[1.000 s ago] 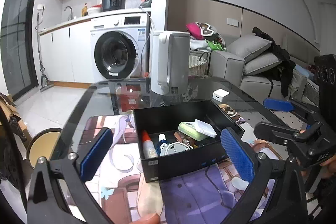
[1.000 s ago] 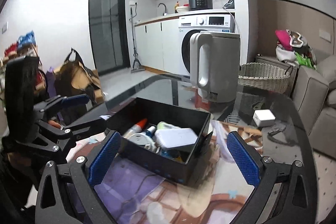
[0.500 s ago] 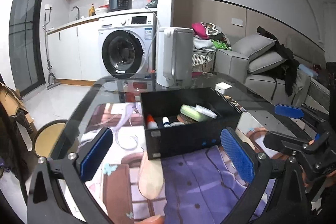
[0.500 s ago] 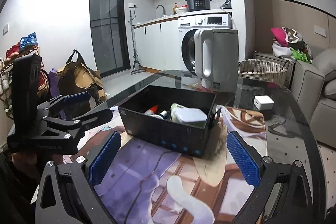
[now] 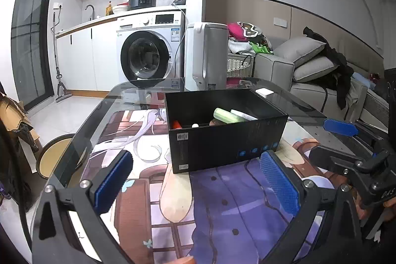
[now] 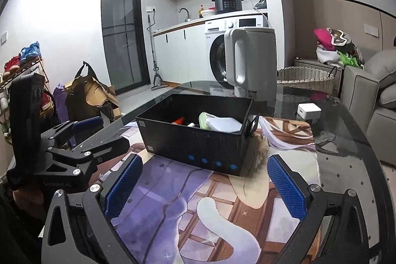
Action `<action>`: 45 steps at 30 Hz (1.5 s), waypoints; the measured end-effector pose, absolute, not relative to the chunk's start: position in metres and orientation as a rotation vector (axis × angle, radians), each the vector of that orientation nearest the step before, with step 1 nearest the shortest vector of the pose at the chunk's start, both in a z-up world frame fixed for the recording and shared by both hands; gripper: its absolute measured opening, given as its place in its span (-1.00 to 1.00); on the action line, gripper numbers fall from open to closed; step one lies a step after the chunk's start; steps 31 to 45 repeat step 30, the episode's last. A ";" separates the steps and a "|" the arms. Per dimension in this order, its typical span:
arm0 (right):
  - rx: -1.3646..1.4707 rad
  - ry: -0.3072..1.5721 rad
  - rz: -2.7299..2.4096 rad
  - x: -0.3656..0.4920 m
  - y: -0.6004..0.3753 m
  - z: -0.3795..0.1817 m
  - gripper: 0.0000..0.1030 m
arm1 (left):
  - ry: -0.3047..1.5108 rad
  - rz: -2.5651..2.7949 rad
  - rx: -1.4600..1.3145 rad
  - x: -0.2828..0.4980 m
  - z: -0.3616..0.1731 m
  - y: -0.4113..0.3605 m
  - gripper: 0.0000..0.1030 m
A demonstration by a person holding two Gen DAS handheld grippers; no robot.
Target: Organize rigid objects
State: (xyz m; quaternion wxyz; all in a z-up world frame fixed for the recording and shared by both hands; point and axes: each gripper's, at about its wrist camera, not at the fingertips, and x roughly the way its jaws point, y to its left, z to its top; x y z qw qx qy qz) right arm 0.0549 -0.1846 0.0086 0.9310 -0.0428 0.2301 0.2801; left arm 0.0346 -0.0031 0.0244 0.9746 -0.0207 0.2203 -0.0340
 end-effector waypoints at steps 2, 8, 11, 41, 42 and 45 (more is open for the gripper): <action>-0.092 0.478 0.568 0.056 -0.183 0.005 0.99 | 0.441 -0.069 -0.048 0.034 0.024 -0.002 1.00; -0.098 0.475 0.551 0.059 -0.184 -0.001 0.99 | 0.444 -0.070 -0.045 0.034 0.019 -0.002 1.00; -0.080 0.488 0.553 0.061 -0.187 -0.003 0.99 | 0.444 -0.073 -0.032 0.034 0.018 -0.005 1.00; -0.106 0.483 0.549 0.056 -0.183 -0.009 0.99 | 0.450 -0.083 -0.040 0.034 0.013 -0.006 1.00; -0.106 0.483 0.549 0.056 -0.183 -0.009 0.99 | 0.450 -0.083 -0.040 0.034 0.013 -0.006 1.00; -0.106 0.483 0.549 0.056 -0.183 -0.009 0.99 | 0.450 -0.083 -0.040 0.034 0.013 -0.006 1.00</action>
